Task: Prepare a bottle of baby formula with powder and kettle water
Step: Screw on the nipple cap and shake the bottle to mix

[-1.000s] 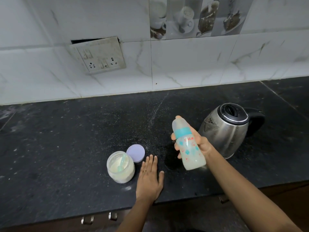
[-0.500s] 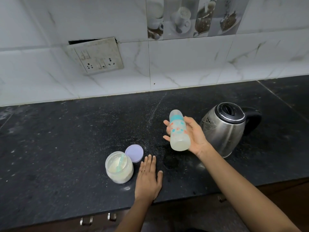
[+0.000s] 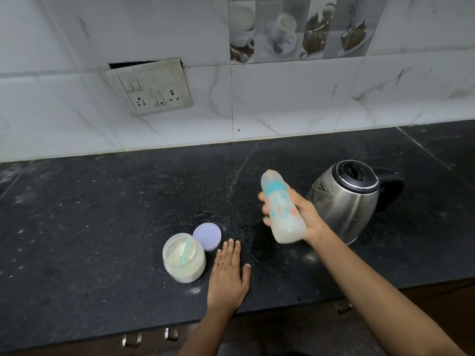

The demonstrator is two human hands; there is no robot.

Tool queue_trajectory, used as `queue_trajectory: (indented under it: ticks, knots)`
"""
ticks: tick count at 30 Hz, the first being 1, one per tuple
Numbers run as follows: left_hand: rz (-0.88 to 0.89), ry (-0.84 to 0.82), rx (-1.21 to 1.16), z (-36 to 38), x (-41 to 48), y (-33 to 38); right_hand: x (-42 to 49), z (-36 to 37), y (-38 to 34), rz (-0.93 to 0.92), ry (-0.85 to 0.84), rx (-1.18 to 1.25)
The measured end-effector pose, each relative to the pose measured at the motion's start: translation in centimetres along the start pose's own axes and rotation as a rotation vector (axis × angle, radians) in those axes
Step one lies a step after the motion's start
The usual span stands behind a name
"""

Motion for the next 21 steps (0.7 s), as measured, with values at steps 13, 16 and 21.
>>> queue_trajectory:
  ticks: [13,16,21]
  knots:
    - [-0.001,-0.007,0.004,0.1,0.1,0.0,-0.5,-1.3,0.0,0.012,0.06,-0.092]
    - [-0.002,-0.008,0.004,0.1,0.2,-0.1,-0.6,-0.5,0.1,-0.022,0.08,-0.121]
    - [0.001,-0.007,-0.005,0.0,0.1,-0.1,0.4,-0.7,0.4,0.045,0.211,-0.013]
Point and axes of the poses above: each hand's wrist, its own x-axis towards the middle knuckle, its own z-axis out of the palm, y = z × x, the point moved 5 cm from there along x, towards the middle knuckle, and after that the axes turned 14 degrees about -x, right-handed, at the moved point
